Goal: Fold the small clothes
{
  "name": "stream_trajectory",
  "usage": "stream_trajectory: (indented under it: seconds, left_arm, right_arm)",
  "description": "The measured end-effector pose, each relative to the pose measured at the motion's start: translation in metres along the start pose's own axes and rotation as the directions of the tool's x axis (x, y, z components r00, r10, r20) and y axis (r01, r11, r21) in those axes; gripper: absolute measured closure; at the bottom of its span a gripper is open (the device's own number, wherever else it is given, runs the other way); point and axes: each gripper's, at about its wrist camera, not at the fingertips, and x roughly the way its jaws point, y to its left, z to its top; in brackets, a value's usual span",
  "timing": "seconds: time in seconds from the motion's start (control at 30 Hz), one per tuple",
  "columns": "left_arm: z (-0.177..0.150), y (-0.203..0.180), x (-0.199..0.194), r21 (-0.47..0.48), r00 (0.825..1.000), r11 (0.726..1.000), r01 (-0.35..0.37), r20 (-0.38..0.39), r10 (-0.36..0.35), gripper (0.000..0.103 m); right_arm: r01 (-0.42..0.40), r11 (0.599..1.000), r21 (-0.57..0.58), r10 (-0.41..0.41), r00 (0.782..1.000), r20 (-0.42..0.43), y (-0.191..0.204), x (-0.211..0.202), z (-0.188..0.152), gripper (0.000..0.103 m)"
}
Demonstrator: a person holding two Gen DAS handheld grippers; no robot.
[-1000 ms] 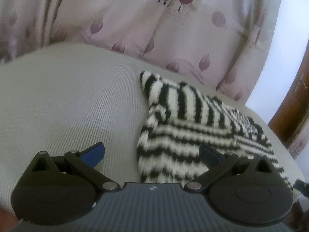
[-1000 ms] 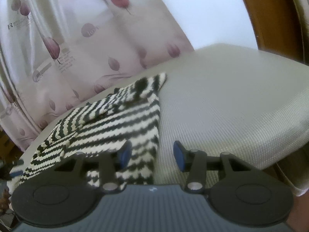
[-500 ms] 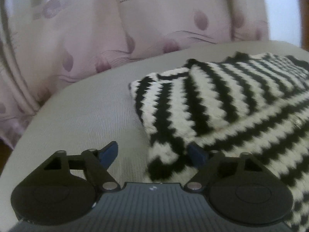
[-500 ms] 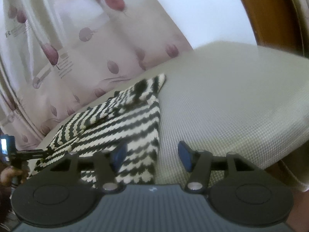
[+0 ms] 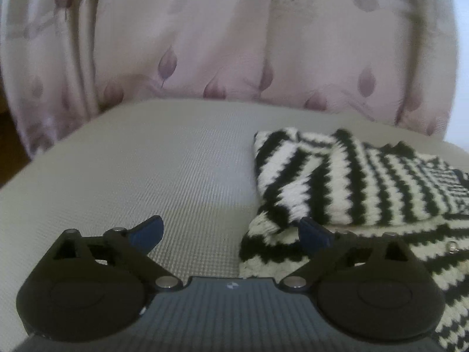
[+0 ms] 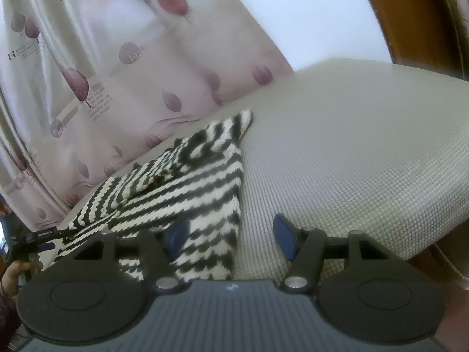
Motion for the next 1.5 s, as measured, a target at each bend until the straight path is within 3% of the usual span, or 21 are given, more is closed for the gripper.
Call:
stream_trajectory:
  seconds: [0.13, 0.27, 0.4, 0.5, 0.67, 0.7, 0.77, 0.83, 0.9, 0.97, 1.03, 1.13, 1.33, 1.5]
  left_arm:
    - [0.0, -0.002, -0.01, 0.021, 0.999, 1.0, -0.008, 0.04, 0.008, 0.003]
    - [0.0, 0.0, -0.011, -0.043, 0.995, 0.998, 0.045, 0.095, -0.041, 0.003]
    - [0.001, -0.004, -0.003, -0.054, 0.991, 0.994, 0.095, 0.103, -0.089, 0.003]
    - [-0.002, -0.007, 0.005, -0.032, 0.993, 0.996, 0.084, 0.089, -0.081, 0.003]
    - [-0.006, 0.01, 0.009, -0.137, 0.993, 0.985, 0.103, 0.075, -0.094, 0.003]
    - [-0.007, 0.013, 0.008, -0.153, 0.992, 0.982, 0.109, 0.084, -0.097, 0.003]
    - [-0.008, 0.016, 0.007, -0.175, 0.992, 0.979, 0.101, 0.095, -0.085, 0.002]
    - [-0.008, 0.016, 0.006, -0.177, 0.991, 0.979, 0.103, 0.1, -0.086, 0.002]
    - [-0.008, 0.014, 0.006, -0.169, 0.993, 0.982, 0.085, 0.097, -0.07, 0.001]
    - [-0.007, 0.011, 0.005, -0.156, 0.993, 0.985, 0.076, 0.098, -0.061, 0.001]
    - [-0.007, 0.009, 0.005, -0.142, 0.994, 0.988, 0.065, 0.093, -0.052, 0.0]
    - [-0.006, 0.006, 0.009, -0.129, 0.997, 0.99, 0.051, 0.068, -0.042, 0.0]
    - [-0.006, 0.005, 0.011, -0.12, 0.998, 0.992, 0.031, 0.054, -0.024, 0.0]
    - [-0.006, 0.005, 0.012, -0.122, 0.999, 0.992, 0.022, 0.044, -0.017, 0.0]
  right_arm:
    - [0.002, 1.0, -0.005, -0.002, 0.999, 0.036, 0.005, -0.002, 0.01, 0.039]
    - [-0.089, 0.995, -0.045, 0.092, 0.994, 0.052, 0.029, 0.021, 0.049, 0.039]
    - [-0.154, 0.974, -0.166, 0.154, 0.988, -0.012, 0.069, 0.088, 0.092, 0.04]
    - [-0.137, 0.966, -0.221, 0.125, 0.99, -0.069, 0.086, 0.151, 0.118, 0.04]
    - [-0.053, 0.982, -0.179, 0.023, 0.985, -0.168, 0.086, 0.251, 0.14, 0.04]
    - [-0.047, 0.985, -0.165, 0.016, 0.982, -0.189, 0.085, 0.264, 0.14, 0.052]
    - [-0.034, 0.987, -0.154, -0.007, 0.966, -0.26, 0.086, 0.286, 0.135, 0.091]
    - [-0.072, 0.982, -0.173, 0.032, 0.974, -0.225, 0.099, 0.283, 0.134, 0.092]
    - [-0.136, 0.965, -0.225, 0.11, 0.986, -0.125, 0.118, 0.262, 0.14, 0.092]
    - [-0.221, 0.954, -0.201, 0.227, 0.974, 0.005, 0.123, 0.236, 0.155, 0.092]
    - [-0.2, 0.956, -0.214, 0.217, 0.975, 0.056, 0.119, 0.227, 0.163, 0.092]
    - [-0.084, 0.98, -0.181, 0.081, 0.996, -0.022, 0.088, 0.253, 0.155, 0.092]
    - [-0.027, 0.998, -0.054, 0.019, 0.988, -0.15, 0.053, 0.278, 0.13, 0.089]
    - [0.037, 0.989, -0.141, -0.06, 0.985, -0.164, 0.066, 0.279, 0.13, 0.087]
